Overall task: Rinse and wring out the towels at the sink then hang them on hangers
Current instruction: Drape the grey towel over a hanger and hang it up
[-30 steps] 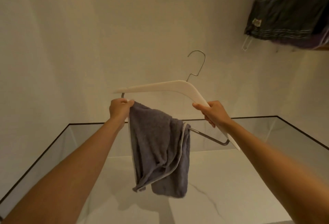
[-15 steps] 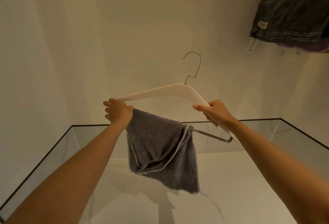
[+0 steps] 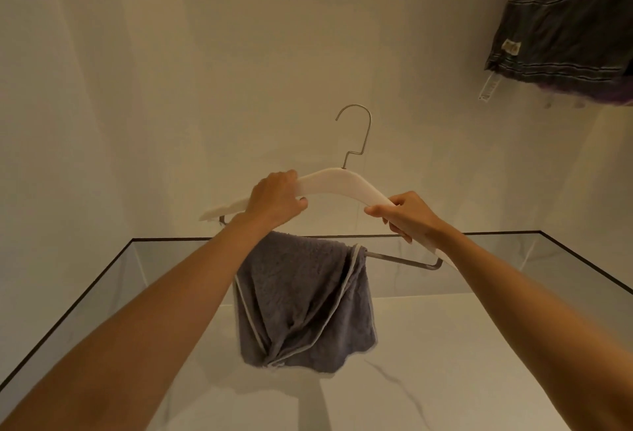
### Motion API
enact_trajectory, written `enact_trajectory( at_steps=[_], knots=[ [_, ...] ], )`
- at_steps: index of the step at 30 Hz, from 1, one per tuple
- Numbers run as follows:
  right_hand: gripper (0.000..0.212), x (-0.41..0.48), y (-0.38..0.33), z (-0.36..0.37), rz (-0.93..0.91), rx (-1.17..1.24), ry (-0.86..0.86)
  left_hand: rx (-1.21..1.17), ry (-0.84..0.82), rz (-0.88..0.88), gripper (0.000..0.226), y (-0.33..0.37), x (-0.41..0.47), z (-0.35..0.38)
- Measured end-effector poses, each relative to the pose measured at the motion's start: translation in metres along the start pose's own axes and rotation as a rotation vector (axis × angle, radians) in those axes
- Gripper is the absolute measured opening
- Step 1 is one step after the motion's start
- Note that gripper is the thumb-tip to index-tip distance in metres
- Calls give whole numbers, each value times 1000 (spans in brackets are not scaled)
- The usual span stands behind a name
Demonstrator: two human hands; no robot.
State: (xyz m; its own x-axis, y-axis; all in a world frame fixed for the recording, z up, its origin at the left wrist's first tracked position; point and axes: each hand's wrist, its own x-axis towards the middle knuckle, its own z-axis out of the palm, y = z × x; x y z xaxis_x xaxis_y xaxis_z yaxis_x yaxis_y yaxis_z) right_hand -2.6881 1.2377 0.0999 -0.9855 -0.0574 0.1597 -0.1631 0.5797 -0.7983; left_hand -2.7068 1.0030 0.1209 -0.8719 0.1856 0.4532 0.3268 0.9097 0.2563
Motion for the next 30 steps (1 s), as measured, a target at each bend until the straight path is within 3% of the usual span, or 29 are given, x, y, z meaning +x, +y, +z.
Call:
enact_trajectory(
  at_steps=[4,7,9,11,14,19,22,26,30],
  knots=[
    [35,11,5,-2,-16,-84,62,-16,-5,5,29,2,5,0],
    [53,22,12,6,-21,-245,341,-72,9,-42,30,1,3,7],
    [49,21,21,13,19,-228,485,-86,29,-78,31,-3,2,11],
    [37,17,34,27,74,-192,407,-92,49,-118,31,-7,0,14],
    [41,10,43,59,117,-280,146,-108,63,-162,31,-11,0,15],
    [27,11,30,93,91,-292,64,-122,64,-163,30,-10,1,14],
    [15,10,20,89,181,-27,79,-111,80,-157,30,-13,1,10],
    [18,3,6,75,292,377,-140,-34,105,-124,29,-22,-3,8],
    [27,12,5,58,442,895,143,52,108,-60,32,-24,-7,4]
  ],
)
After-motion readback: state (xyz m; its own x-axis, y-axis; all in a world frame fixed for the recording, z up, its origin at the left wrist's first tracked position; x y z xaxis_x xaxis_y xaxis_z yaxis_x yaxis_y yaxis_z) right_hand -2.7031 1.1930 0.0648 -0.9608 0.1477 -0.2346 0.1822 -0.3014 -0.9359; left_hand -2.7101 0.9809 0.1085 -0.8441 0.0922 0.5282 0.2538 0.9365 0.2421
